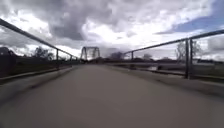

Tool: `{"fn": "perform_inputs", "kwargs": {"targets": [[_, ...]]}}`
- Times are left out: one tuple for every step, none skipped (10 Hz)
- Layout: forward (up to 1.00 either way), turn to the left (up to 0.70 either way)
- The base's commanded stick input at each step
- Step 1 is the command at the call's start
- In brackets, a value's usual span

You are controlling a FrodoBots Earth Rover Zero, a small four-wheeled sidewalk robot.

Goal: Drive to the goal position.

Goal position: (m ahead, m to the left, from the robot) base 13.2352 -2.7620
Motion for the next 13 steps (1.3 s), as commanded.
{"fn": "perform_inputs", "kwargs": {"targets": [[1.0,0.02],[1.0,0.02],[1.0,0.03],[1.0,0.05],[1.0,0.06],[1.0,0.06],[1.0,0.06],[1.0,0.06],[1.0,0.06],[1.0,0.06],[1.0,0.06],[1.0,0.06],[1.0,0.06]]}}
